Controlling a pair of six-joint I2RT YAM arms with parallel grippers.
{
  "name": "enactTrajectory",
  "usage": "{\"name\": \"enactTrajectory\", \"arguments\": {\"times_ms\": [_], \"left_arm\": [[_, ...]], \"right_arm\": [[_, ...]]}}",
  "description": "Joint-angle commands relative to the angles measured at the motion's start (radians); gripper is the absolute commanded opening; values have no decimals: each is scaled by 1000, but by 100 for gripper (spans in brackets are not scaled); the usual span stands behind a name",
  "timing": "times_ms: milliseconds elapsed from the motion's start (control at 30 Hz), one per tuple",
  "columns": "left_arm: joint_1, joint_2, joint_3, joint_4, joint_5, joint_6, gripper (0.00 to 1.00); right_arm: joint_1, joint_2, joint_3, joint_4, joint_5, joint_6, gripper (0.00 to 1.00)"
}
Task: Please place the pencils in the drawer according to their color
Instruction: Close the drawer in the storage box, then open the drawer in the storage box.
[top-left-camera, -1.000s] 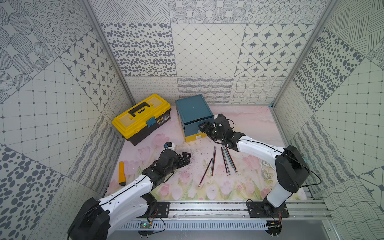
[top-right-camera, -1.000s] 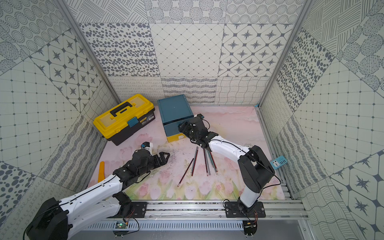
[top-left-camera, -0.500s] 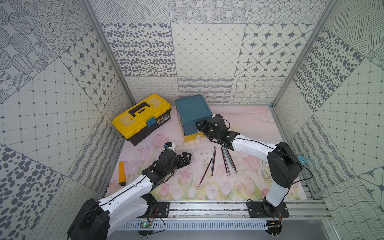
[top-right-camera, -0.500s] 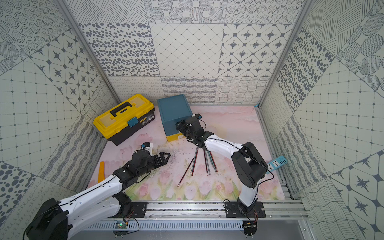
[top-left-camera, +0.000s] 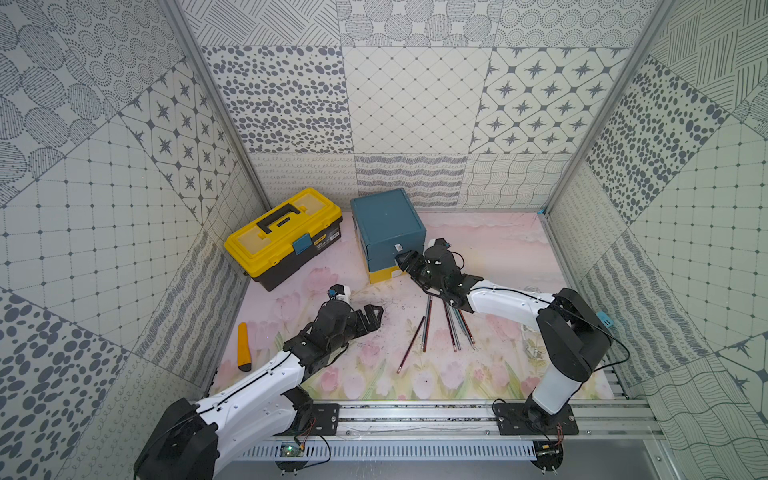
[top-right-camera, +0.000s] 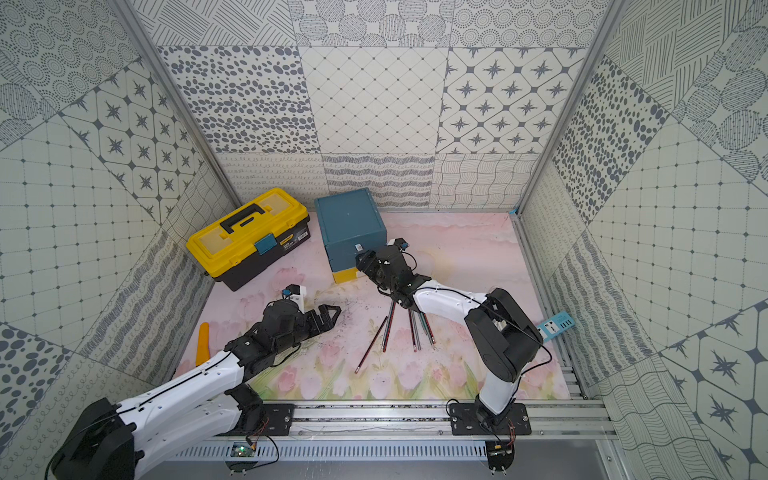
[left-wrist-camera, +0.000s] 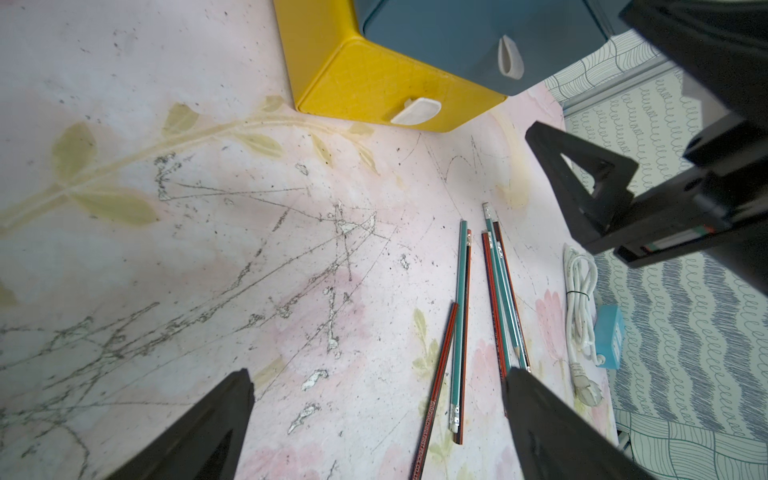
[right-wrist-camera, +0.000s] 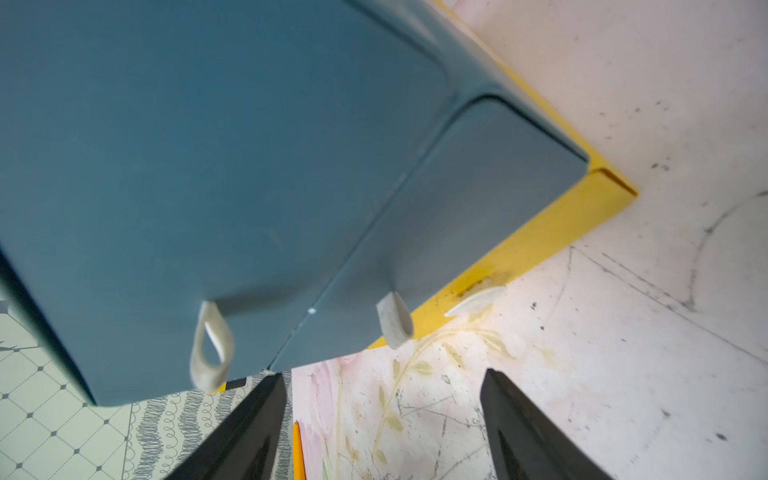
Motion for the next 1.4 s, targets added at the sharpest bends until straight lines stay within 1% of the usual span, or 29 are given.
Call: {"name": "enactTrajectory", "arguments": {"times_ms": [0,133,200,300,567,900,1100,1367], "left_arm": [[2,-12,-7,19,-19,-3,99],[2,-20,-7,7,-39,-3,99],[2,-23,-7,2,-41,-2,99],[2,-30,-6,-5,-40,-6,99],[3,-47,-4,-19,-46,-2,99],[6,-16,8,-9,-39,4,99],[7,-4,12,-3,-38,9,99],[10,0,13,-1,-33,12,99]], "right_arm": [[4,-38,-64,153,-24,-1,77],[1,8,-109,309,-86,0,68],[-2,40,-101,350,-113,2,64],[-11,80,-83,385,-142,1,61],[-37,120,-72,387,-147,9,59],[-72,182,-15,398,-200,0,52],[-79,212,11,409,-223,7,47],[-78,234,17,427,-243,23,36]]}}
